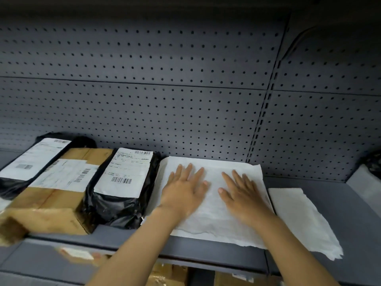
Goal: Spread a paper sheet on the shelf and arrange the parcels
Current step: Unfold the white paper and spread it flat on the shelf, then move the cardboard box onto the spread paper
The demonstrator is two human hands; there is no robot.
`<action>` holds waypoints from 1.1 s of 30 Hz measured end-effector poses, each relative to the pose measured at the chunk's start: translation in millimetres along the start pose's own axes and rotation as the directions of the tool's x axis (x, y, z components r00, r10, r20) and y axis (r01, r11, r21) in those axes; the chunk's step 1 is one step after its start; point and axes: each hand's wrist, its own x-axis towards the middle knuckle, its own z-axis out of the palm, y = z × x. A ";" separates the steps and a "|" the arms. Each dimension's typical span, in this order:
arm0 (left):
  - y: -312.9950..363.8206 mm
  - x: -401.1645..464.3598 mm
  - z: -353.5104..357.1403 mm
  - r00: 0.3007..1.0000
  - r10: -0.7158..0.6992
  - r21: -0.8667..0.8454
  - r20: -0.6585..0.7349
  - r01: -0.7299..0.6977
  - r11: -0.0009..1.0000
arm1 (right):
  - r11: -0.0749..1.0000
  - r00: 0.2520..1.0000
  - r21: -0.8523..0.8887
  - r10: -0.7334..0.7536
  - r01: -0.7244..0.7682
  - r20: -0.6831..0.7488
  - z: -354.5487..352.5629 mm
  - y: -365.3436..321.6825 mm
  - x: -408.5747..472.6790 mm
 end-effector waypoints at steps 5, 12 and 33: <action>1.9 -34.6 -43.3 0.903 0.169 0.022 -0.396 -0.175 0.984 | 0.980 0.985 0.168 -0.085 0.111 -0.152 -19.9 -45.9 -2.5; -42.9 -84.7 -102.1 0.710 0.123 -0.075 -0.693 -0.240 0.968 | 0.944 0.918 0.241 -0.121 0.223 -0.379 -32.2 -142.3 -29.1; -304.0 -158.6 -196.3 0.886 -0.368 -0.506 -0.283 0.188 0.841 | 0.957 0.896 0.281 0.058 0.077 -0.441 8.9 -367.4 -61.3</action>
